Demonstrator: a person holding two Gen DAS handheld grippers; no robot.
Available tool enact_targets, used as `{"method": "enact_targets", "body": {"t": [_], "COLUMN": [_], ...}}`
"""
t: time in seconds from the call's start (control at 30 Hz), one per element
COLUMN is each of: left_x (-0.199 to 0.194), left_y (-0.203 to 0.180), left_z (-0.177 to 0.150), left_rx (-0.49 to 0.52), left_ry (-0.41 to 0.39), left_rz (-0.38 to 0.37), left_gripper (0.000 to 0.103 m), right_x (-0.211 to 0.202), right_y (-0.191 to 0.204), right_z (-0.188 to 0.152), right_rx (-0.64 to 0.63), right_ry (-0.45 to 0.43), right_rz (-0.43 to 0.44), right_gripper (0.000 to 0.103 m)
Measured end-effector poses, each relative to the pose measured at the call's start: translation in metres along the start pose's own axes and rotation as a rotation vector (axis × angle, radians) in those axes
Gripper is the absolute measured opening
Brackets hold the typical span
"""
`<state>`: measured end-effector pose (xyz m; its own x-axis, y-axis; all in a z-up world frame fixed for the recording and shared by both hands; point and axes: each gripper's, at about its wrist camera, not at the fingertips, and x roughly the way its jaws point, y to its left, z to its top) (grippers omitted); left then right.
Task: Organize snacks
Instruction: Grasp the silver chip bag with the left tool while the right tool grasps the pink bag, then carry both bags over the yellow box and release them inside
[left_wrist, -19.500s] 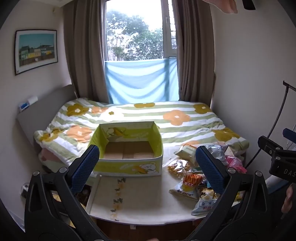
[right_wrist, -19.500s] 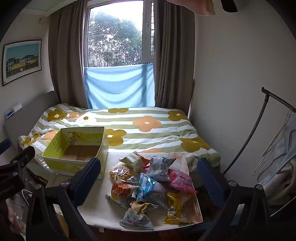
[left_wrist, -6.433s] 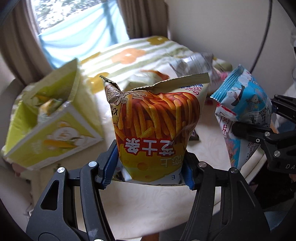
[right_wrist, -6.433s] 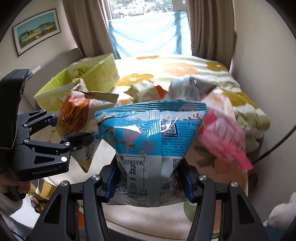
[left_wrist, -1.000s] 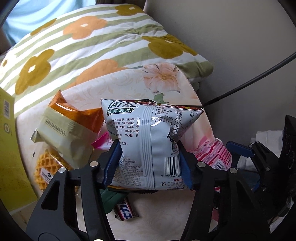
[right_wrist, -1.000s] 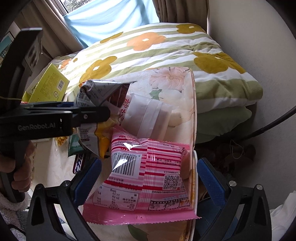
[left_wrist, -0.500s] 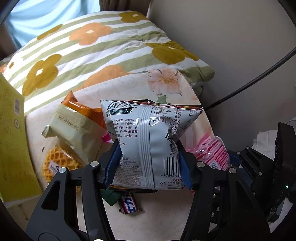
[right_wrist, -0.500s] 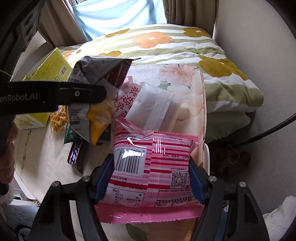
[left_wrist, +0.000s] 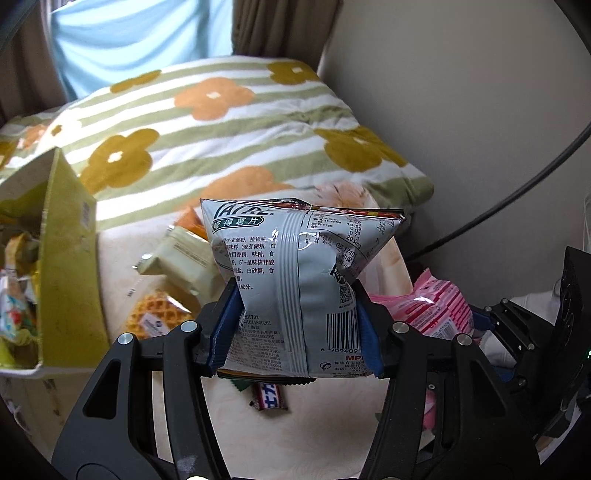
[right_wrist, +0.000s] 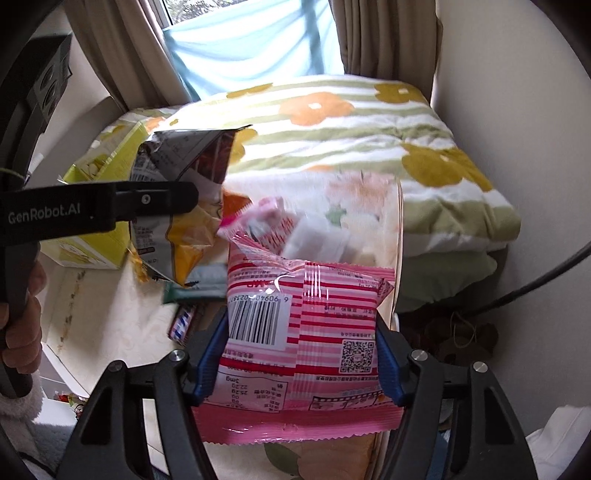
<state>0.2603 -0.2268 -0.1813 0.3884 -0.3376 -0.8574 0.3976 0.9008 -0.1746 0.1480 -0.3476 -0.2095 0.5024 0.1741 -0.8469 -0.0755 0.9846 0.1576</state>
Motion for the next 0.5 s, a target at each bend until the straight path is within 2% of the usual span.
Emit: {"method": "enact_targets", "body": {"t": [0.27,0.5], "left_x": [-0.062,-0.117], "left_y": [0.042,0.112], "left_z": [0.012,0.019], "left_rx": [-0.073,-0.139], "left_ry": [-0.114,-0.223], "left_rz": [0.054,0.115], "left_gripper": [0.053,0.053], "right_x": [-0.025,-0.033], "right_y": [0.024,0.082], "right_z": [0.042,0.091], "right_rx": [-0.067,-0.138], "right_ry": [-0.071,-0.143], "right_rz": [0.036,0.090], "right_gripper": [0.065,0.065]}}
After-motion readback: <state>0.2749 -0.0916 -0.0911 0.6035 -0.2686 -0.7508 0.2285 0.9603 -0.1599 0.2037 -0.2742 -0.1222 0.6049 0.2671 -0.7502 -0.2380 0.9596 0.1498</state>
